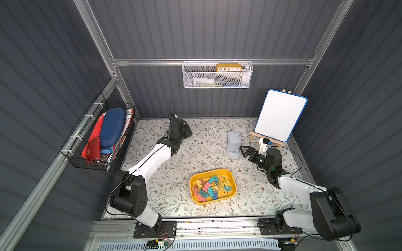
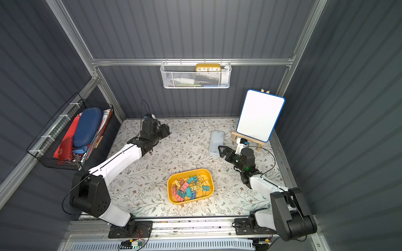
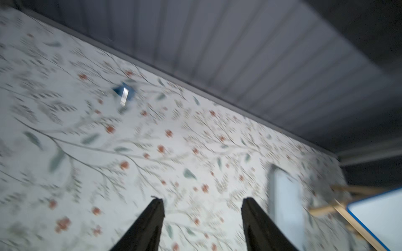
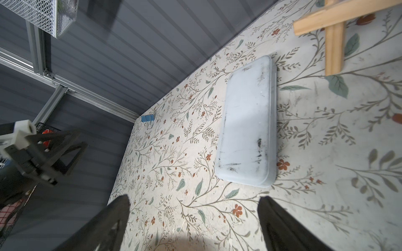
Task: Put the binder clips in the storage box
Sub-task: Pick up the binder clip at the center of the board.
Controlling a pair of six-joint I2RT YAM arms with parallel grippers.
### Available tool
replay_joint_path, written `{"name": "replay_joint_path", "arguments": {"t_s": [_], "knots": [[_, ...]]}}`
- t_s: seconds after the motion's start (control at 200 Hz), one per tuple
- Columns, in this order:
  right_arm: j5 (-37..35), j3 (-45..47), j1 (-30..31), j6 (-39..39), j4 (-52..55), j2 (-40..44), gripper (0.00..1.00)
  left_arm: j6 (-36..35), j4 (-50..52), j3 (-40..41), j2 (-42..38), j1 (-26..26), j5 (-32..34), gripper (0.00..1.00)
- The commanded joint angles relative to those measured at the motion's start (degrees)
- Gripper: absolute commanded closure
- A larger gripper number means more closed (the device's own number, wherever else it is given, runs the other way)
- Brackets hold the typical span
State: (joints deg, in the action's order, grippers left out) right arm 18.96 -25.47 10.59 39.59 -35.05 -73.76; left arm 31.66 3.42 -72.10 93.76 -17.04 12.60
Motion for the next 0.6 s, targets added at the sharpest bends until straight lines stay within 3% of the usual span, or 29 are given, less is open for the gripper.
{"name": "replay_joint_path", "arguments": {"t_s": [0.0, 0.27, 0.48, 0.595], "knots": [[0.54, 0.68, -0.31, -0.40, -0.17, 0.42, 0.04, -5.77, -2.76, -5.53, 8.76, 6.12, -4.66, 0.35], [1.08, 0.74, -0.31, -0.12, -0.63, 0.17, 0.04, -9.57, 2.95, -29.13, 30.12, 12.98, -1.44, 0.29], [1.43, 0.69, -0.31, 0.22, -0.99, -0.08, 0.04, -19.15, 9.34, -45.33, 43.09, 13.17, 2.05, 0.01], [1.62, 0.69, -0.26, 0.61, -1.68, -0.77, 0.04, -25.23, 10.21, -51.28, 48.19, 13.26, 0.42, 0.01]]}}
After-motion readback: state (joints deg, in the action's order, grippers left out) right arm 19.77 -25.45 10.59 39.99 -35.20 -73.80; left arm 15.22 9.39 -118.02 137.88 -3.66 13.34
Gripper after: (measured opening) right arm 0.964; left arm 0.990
